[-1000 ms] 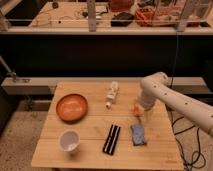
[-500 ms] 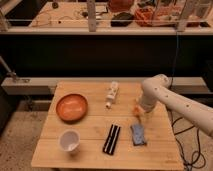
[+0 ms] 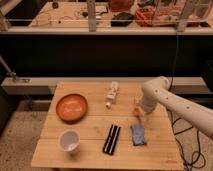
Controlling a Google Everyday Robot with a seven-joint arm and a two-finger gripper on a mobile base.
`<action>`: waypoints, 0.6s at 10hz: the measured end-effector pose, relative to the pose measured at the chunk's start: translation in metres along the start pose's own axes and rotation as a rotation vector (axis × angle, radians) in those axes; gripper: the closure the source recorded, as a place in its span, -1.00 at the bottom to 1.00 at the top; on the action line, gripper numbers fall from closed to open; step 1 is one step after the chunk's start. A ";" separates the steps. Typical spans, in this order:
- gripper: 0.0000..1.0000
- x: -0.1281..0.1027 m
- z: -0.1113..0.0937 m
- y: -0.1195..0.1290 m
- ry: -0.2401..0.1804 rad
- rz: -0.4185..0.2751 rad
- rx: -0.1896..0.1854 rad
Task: Place the pepper in the ceramic bowl
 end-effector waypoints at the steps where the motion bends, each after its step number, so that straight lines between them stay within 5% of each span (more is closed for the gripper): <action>1: -0.60 -0.001 0.002 0.000 -0.002 -0.003 0.000; 6: -0.53 -0.001 0.009 0.006 -0.001 -0.007 0.001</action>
